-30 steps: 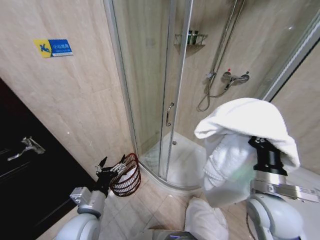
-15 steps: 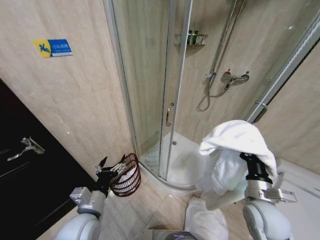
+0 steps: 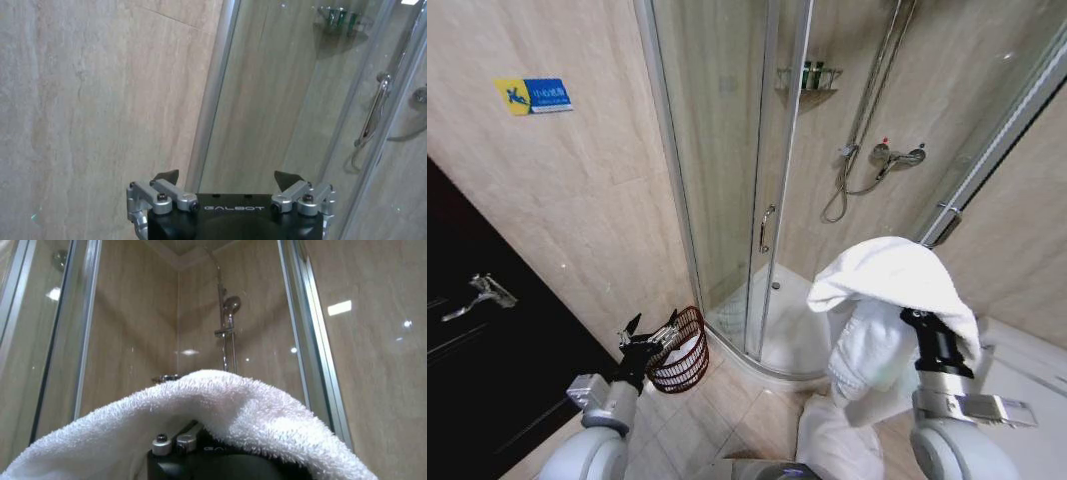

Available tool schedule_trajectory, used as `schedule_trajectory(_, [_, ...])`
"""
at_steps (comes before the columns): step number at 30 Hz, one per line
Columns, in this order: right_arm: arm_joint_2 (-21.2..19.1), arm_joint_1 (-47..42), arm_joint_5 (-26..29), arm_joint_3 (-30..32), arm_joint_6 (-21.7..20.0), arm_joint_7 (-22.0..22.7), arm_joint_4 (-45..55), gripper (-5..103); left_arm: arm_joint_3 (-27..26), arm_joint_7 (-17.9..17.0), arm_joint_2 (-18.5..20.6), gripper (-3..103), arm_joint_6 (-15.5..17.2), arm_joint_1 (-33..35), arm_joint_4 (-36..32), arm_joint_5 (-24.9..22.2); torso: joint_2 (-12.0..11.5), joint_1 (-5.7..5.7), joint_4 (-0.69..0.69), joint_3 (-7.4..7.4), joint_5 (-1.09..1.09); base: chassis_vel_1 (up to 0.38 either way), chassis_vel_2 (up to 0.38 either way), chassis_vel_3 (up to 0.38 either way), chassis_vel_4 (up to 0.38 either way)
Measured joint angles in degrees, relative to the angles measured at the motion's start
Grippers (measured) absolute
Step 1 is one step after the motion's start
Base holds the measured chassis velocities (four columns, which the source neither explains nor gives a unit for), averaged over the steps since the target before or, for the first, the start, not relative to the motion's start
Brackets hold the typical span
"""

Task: Discard the used towel into the hamper.

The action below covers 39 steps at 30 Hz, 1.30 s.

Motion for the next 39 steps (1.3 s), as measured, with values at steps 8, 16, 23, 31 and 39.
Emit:
schedule_trajectory(8, [0.68, -0.05, -0.62, -0.11, 0.1, 0.01, -0.06, 12, 0.0, 0.0, 0.0, 97, 0.0, 0.0, 0.0, 0.0, 0.0, 0.0, 0.0, 0.0, 0.0, 0.0, 0.0, 0.0, 0.0])
schedule_trajectory(16, [0.39, -0.07, -0.45, 0.23, 0.43, 0.02, -0.33, 12, 0.0, 0.0, 0.0, 97, 0.0, 0.0, 0.0, 0.0, -0.32, -0.14, 0.0, -0.16, 0.01, 0.0, 0.0, 0.0, 0.0])
schedule_trajectory(23, [0.51, -0.03, -0.44, 0.05, 0.66, 0.02, -0.66, 12, 0.0, 0.0, 0.0, 97, 0.0, 0.0, 0.0, 0.0, -1.27, -0.61, 0.0, -0.67, 0.0, 0.0, 0.0, 0.0, 0.0])
schedule_trajectory(31, [0.51, 0.15, -0.42, 0.04, 0.76, 0.01, -0.8, 12, 0.0, 0.0, 0.0, 97, 0.0, 0.0, 0.0, 0.0, -2.36, -1.09, 0.0, -1.26, 0.0, 0.0, 0.0, 0.0, 0.0])
schedule_trajectory(39, [0.24, 0.56, -0.43, 0.18, 1.05, 0.03, -0.98, 12, 0.0, 0.0, 0.0, 97, 0.0, 0.0, 0.0, 0.0, -1.94, -0.9, 0.0, -1.05, 0.01, 0.0, 0.0, 0.0, 0.0])
